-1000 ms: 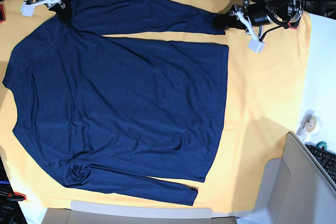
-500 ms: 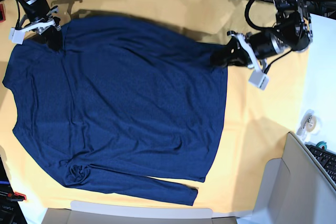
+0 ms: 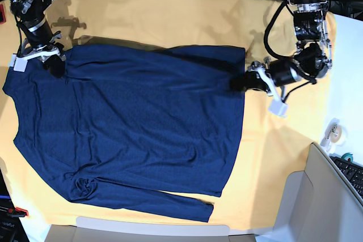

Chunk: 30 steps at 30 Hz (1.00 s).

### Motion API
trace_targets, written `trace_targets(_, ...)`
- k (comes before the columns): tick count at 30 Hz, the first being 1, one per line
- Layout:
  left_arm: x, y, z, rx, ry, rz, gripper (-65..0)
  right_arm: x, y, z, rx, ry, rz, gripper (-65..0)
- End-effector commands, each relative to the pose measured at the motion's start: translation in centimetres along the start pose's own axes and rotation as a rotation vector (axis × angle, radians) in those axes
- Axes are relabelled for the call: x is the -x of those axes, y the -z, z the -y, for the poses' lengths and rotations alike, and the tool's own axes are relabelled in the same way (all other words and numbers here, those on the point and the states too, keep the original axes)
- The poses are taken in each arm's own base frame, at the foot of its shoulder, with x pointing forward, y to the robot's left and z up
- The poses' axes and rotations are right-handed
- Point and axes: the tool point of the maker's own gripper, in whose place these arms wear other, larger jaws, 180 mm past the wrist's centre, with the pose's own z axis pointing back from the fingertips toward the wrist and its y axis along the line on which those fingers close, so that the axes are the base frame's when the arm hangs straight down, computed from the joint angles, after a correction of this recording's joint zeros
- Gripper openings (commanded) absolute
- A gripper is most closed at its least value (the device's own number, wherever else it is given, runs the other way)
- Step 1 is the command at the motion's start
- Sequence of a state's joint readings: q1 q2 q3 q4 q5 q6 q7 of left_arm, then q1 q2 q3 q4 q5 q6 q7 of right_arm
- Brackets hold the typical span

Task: Fold the T-shirt properly
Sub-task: 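Close both grippers on the navy shirt's edge corners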

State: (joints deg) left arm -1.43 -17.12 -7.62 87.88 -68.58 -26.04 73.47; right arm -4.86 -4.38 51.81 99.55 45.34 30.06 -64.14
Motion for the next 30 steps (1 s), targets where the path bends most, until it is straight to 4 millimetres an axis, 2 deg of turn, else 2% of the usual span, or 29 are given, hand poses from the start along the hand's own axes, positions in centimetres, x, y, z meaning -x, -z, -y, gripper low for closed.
trace_targets(1, -1.1, -0.3, 0.2, 0.017, 0.008, 0.025, -65.0, -0.7, 0.1, 0.0, -0.004, -0.001, 0.024, -65.0)
trace_targets(6, 0.1, -0.2, -0.5, 0.009, -0.024, 0.004, -64.5, 0.7, 0.7, 0.8, 0.003, 0.03, -0.017, -65.0)
trace_targets(8, 1.0, -0.3, -0.8, 0.003, -0.04, -0.008, -61.3, 0.9, 0.7, 0.9, 0.004, 0.029, -0.028, -65.0)
trace_targets(11, 1.2, -0.7, -1.2, -0.012, -0.036, -0.023, -51.8, 1.3, 0.4, 1.2, 0.013, 0.029, -0.038, -63.2)
trace_targets(14, 1.2, -1.0, -1.4, -0.02, -0.03, -0.027, -46.5, 1.7, 0.2, 1.5, 0.02, 0.03, -0.05, -53.7)
trace_targets(19, 1.0, -1.9, -2.1, -0.046, -0.018, -0.038, -46.8, 2.5, -0.6, 2.1, 0.038, 0.03, -0.069, -32.5)
trace_targets(21, 1.2, -2.3, -2.4, -0.056, -0.018, -0.047, -46.8, 2.3, -1.4, 2.7, 0.059, 0.009, -0.069, -27.2)
trace_targets(23, 1.9, -2.5, -2.7, -0.064, -0.027, -0.059, -46.8, 1.8, -2.6, 3.2, 0.086, -0.03, -0.065, -25.1)
trace_targets(30, 3.2, -2.7, -2.8, -0.07, -0.04, -0.075, -46.8, -1.9, -8.3, 6.2, 0.159, 0.046, 0.123, -25.1)
